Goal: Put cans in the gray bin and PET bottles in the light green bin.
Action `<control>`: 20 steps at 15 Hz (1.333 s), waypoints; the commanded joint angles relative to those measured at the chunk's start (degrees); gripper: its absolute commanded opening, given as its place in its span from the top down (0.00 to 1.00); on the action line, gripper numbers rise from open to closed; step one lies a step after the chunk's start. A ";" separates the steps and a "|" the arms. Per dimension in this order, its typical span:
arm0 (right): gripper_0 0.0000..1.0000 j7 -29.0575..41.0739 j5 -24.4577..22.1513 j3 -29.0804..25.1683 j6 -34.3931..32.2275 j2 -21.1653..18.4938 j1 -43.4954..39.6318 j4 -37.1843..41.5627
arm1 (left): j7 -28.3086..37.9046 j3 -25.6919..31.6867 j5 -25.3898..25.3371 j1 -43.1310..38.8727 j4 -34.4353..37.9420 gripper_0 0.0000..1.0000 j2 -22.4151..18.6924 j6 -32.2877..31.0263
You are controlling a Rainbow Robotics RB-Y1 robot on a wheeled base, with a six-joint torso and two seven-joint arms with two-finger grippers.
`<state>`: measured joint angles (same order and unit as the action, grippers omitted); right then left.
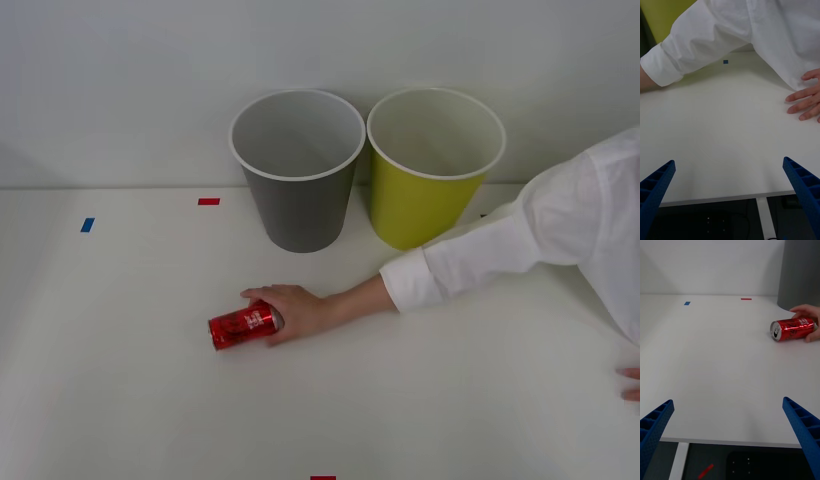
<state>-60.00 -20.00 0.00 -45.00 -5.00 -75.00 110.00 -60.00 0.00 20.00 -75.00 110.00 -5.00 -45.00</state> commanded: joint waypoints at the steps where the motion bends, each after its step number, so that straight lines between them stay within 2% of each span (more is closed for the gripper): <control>1: 0.00 -0.12 -0.13 0.53 2.11 0.61 3.81 1.36 | -0.12 -0.79 0.04 3.98 1.62 0.99 0.08 1.85; 20: 0.00 -0.12 -0.13 0.53 2.11 0.61 3.81 1.36 | -0.12 -0.79 0.04 3.98 1.62 0.99 0.08 1.85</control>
<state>-60.02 -20.02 0.13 -44.44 -4.84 -73.97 110.36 -60.03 -0.21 20.00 -73.92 110.43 -4.98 -44.50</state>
